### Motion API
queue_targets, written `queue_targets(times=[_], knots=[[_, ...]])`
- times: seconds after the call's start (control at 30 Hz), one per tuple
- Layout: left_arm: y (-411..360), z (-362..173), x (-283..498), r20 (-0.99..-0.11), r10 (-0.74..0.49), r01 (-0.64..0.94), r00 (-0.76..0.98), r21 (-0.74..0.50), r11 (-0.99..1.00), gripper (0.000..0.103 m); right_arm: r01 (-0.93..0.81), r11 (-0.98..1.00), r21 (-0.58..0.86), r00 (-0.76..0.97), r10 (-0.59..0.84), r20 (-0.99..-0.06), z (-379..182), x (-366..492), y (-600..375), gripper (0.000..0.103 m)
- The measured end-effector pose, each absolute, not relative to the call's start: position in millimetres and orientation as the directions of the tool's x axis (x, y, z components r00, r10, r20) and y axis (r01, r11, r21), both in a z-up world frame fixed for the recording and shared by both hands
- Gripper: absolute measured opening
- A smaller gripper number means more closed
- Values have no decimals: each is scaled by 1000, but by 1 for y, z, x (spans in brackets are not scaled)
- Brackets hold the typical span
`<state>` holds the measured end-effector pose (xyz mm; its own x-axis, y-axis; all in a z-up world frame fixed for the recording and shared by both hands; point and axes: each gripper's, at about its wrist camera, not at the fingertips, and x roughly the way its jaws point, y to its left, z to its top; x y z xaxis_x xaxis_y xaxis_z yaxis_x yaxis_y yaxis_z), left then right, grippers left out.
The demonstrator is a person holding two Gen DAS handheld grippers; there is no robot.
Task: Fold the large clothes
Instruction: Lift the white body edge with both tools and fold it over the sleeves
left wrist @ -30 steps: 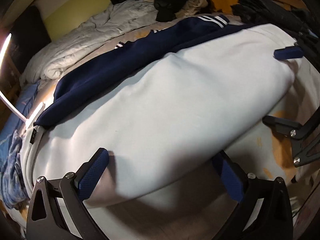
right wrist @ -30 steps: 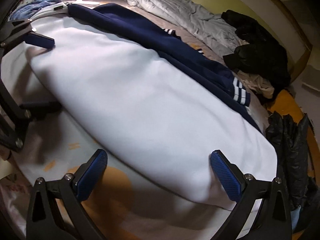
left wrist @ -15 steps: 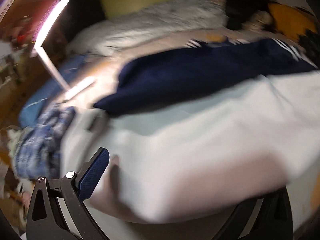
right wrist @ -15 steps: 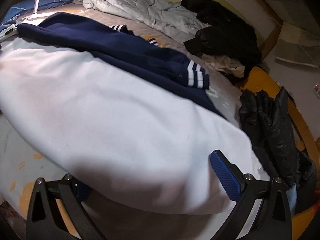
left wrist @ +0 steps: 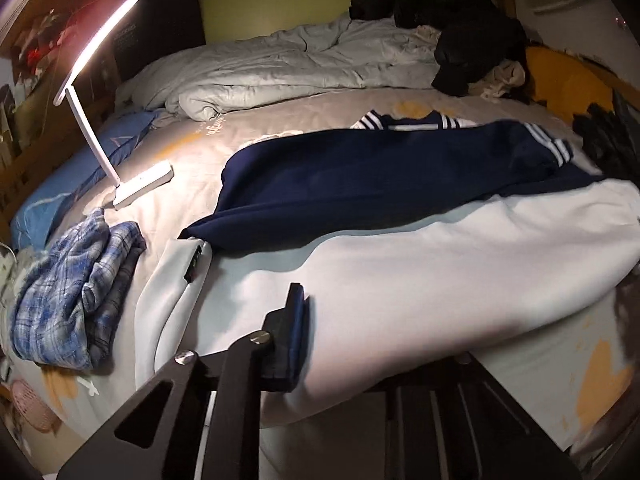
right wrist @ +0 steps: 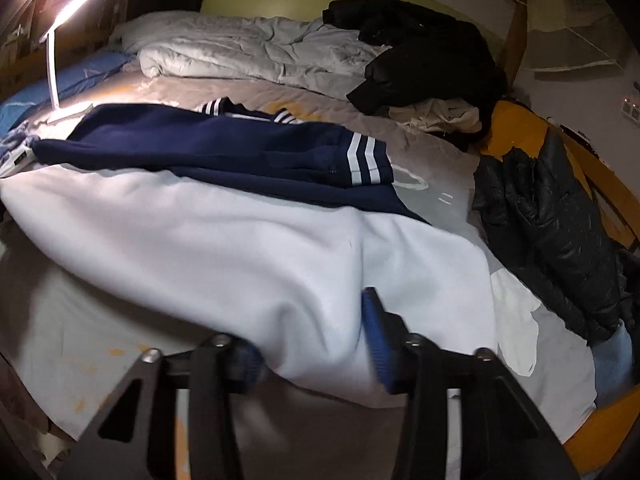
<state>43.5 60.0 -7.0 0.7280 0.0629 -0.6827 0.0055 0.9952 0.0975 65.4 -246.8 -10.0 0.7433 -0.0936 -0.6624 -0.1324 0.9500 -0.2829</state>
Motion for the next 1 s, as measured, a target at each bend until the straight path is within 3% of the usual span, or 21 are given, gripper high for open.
queue_targets(times=[0.13, 0.4, 0.5, 0.57, 0.7, 0.87, 1.0], knots=[[66, 15, 38, -642, 37, 15, 766, 76, 997, 13, -125, 948, -294, 806, -76, -588, 7, 51, -238, 19], [81, 64, 8, -598, -29, 48, 801, 16, 999, 11, -181, 955, -236, 893, 59, -447, 60, 5, -236, 17], [83, 68, 9, -643, -36, 78, 765, 37, 996, 11, -229, 949, -215, 878, 106, -467, 64, 0, -232, 17], [85, 63, 16, -673, -65, 92, 737, 5, 996, 12, -228, 948, -221, 843, 79, -532, 57, 11, -230, 17], [80, 48, 40, -725, -61, 79, 686, -9, 997, 13, -207, 977, -48, 737, 124, -665, 38, 46, -252, 18], [63, 68, 77, -712, 13, 96, 702, 113, 989, 13, -195, 977, -90, 758, 92, -646, 55, 76, -248, 18], [62, 67, 137, -765, 42, 110, 642, 146, 983, 13, -185, 976, -115, 747, 64, -661, 64, 124, -242, 18]])
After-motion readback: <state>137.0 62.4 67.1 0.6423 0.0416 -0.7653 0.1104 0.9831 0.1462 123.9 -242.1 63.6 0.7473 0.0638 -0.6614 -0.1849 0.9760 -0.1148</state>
